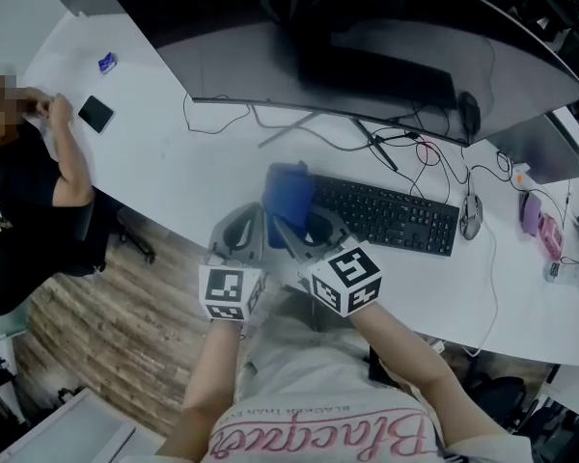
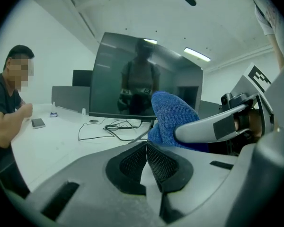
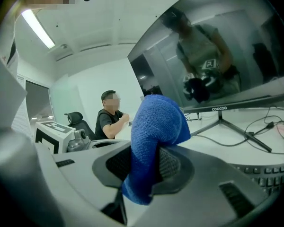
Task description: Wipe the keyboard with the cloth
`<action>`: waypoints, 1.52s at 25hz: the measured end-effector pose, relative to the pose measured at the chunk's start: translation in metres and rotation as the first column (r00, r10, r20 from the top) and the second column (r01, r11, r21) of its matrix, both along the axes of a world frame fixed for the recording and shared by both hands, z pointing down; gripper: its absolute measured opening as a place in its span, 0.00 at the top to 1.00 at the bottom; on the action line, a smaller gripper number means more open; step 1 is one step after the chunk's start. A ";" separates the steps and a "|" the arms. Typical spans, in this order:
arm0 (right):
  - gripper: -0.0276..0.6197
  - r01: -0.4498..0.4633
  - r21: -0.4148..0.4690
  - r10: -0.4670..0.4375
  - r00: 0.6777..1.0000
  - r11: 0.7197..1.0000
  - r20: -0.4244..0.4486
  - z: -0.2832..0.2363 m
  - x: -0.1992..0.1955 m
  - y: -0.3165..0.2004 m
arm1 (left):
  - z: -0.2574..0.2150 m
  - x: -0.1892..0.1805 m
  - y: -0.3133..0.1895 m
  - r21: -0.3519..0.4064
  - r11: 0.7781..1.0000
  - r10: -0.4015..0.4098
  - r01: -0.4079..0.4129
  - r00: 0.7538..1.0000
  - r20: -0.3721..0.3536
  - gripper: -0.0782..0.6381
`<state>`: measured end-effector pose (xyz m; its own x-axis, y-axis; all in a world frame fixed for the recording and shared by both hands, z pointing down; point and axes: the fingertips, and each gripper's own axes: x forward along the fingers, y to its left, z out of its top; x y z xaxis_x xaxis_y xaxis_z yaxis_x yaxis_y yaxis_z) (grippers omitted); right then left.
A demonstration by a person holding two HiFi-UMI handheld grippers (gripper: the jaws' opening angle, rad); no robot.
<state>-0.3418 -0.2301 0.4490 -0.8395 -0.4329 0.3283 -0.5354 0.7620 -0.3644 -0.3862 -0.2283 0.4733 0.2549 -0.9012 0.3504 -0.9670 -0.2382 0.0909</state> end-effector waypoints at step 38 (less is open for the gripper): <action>0.81 -0.178 -0.241 0.101 0.948 0.954 -0.301 0.094 0.035 -0.032 | 0.054 0.014 -0.020 -0.149 0.988 0.029 -0.027 1.000 0.011 0.88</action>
<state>-0.3065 -0.2617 0.5430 -0.6323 -0.4050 0.6604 -0.7395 0.5697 -0.3587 -0.3720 -0.2482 0.5278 0.2735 -0.8315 0.4835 -0.9615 -0.2498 0.1143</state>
